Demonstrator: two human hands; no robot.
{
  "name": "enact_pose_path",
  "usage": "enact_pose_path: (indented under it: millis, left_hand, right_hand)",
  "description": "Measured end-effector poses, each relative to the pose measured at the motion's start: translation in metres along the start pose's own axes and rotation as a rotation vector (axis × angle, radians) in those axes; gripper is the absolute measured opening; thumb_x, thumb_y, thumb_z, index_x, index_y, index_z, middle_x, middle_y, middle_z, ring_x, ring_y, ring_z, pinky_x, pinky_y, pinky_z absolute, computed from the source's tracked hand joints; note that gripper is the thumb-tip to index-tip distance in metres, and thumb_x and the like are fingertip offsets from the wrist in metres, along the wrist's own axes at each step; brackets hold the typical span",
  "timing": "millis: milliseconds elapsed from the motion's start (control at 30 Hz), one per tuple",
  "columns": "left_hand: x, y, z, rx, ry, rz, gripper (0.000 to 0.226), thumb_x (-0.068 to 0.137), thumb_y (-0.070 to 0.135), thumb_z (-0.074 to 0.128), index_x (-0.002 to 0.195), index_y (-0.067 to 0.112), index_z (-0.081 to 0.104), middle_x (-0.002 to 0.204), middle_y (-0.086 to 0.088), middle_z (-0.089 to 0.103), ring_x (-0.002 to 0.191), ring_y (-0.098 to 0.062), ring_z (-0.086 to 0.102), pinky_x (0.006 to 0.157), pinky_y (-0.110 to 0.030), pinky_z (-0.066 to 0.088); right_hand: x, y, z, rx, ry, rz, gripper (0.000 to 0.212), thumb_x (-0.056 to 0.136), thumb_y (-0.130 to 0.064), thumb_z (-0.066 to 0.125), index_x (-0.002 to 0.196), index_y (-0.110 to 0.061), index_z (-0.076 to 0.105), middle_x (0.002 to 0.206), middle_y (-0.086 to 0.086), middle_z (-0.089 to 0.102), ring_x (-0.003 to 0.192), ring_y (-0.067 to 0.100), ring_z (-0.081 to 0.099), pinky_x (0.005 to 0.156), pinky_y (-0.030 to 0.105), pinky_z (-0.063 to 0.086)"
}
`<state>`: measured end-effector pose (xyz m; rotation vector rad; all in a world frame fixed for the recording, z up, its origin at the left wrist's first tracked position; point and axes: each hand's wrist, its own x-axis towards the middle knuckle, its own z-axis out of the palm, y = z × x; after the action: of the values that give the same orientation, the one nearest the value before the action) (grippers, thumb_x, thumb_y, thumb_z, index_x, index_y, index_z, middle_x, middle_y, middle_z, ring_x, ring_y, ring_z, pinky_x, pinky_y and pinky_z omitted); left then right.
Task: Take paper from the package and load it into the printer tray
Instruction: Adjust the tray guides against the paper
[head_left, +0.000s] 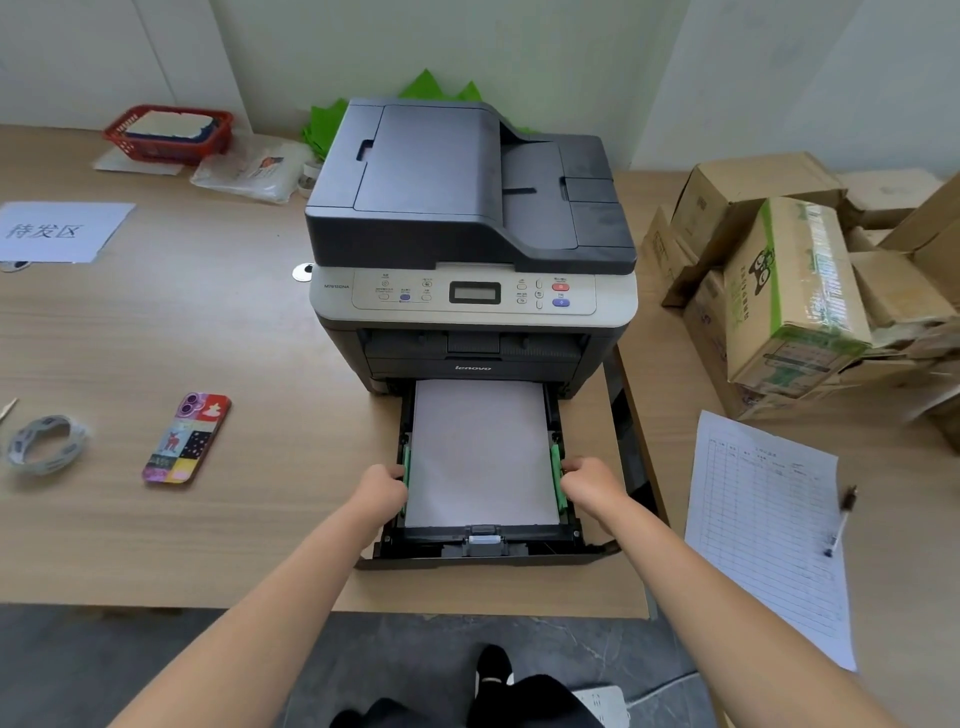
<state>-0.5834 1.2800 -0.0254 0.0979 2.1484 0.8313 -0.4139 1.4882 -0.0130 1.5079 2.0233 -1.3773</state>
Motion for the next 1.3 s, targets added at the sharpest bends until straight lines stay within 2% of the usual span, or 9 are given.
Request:
enact_pose_path:
  millis: [67,200,367,533,667,800,967,1133,1300]
  left_hand:
    - [0.003,0.001,0.001,-0.023,-0.025,-0.049,0.059,0.087,-0.016,0.038,0.144,0.0,0.043,0.149,-0.02,0.042,0.136,-0.039,0.039,0.109,-0.04,0.038]
    - [0.001,0.006,-0.001,-0.086,-0.054,-0.105,0.063,0.078,-0.019,0.043,0.138,-0.001,0.049,0.144,-0.021,0.047,0.122,-0.038,0.046,0.085,-0.035,0.043]
    - [0.002,0.002,-0.006,-0.148,-0.052,-0.085,0.067,0.075,-0.018,0.043,0.138,0.003,0.054,0.15,-0.012,0.042,0.135,-0.039,0.039,0.097,-0.04,0.045]
    - [-0.015,0.002,-0.004,0.052,-0.128,0.042,0.064,0.089,0.007,0.057,0.149,0.005,0.034,0.154,-0.012,0.03,0.13,-0.031,0.042,0.096,-0.033,0.039]
    - [-0.031,-0.012,-0.005,0.104,-0.243,0.287,0.113,0.075,0.044,0.08,0.154,0.017,0.004,0.156,-0.004,0.019,0.147,-0.022,0.023,0.115,-0.032,0.025]
    - [-0.037,-0.036,-0.008,0.686,-0.29,0.39,0.147,0.046,0.078,0.075,0.154,0.027,-0.011,0.162,-0.008,-0.011,0.152,-0.031,-0.003,0.122,-0.047,0.018]
    - [-0.032,-0.049,-0.001,0.792,0.013,0.616,0.092,0.069,0.034,0.08,0.145,0.024,0.028,0.152,0.003,0.022,0.139,-0.023,0.033,0.094,-0.033,0.051]
    - [-0.03,-0.045,-0.007,0.869,0.207,0.8,0.052,0.06,0.036,0.082,0.102,0.025,0.052,0.112,0.011,0.052,0.101,-0.015,0.056,0.073,-0.023,0.039]
    - [-0.021,-0.022,-0.005,0.487,0.401,0.586,0.027,0.075,0.013,0.076,0.086,0.021,0.052,0.091,0.004,0.058,0.085,-0.021,0.058,0.067,-0.028,0.037]
  right_hand:
    - [0.0,0.0,0.002,0.023,-0.002,-0.004,0.06,0.087,0.005,0.037,0.145,-0.01,0.043,0.146,0.012,0.047,0.13,0.03,0.047,0.102,0.033,0.041]
    - [-0.004,-0.001,0.013,0.038,0.042,-0.041,0.063,0.083,0.004,0.041,0.144,-0.012,0.043,0.136,0.013,0.055,0.103,0.025,0.057,0.084,0.03,0.049]
    - [-0.008,0.005,0.014,0.026,0.047,-0.082,0.066,0.083,0.002,0.045,0.145,-0.017,0.041,0.14,0.011,0.053,0.077,0.013,0.054,0.056,0.02,0.043]
    - [-0.009,-0.002,0.008,-0.061,-0.109,-0.1,0.062,0.085,-0.007,0.057,0.144,-0.006,0.036,0.14,0.013,0.051,0.119,0.029,0.054,0.098,0.033,0.045]
    - [-0.026,-0.009,0.009,-0.256,-0.139,-0.249,0.096,0.084,-0.043,0.066,0.155,-0.018,0.005,0.16,0.011,0.01,0.143,0.031,0.029,0.115,0.039,0.028]
    - [-0.041,0.0,0.014,-0.656,-0.258,-0.337,0.125,0.065,-0.07,0.069,0.153,-0.031,-0.012,0.163,0.007,-0.007,0.149,0.034,0.009,0.12,0.048,0.018]
    - [-0.047,0.02,0.014,-1.007,0.066,-0.753,0.089,0.07,-0.045,0.075,0.142,-0.023,0.028,0.153,0.006,0.021,0.143,0.028,0.016,0.118,0.042,0.011]
    - [-0.043,0.015,0.019,-1.027,0.212,-0.904,0.057,0.066,-0.03,0.077,0.111,-0.02,0.044,0.118,0.001,0.044,0.108,0.022,0.042,0.097,0.034,0.038]
    - [-0.034,-0.004,0.039,-1.047,0.324,-0.856,0.063,0.033,0.004,0.08,0.086,-0.015,0.053,0.079,0.0,0.056,0.067,0.017,0.052,0.054,0.023,0.042]
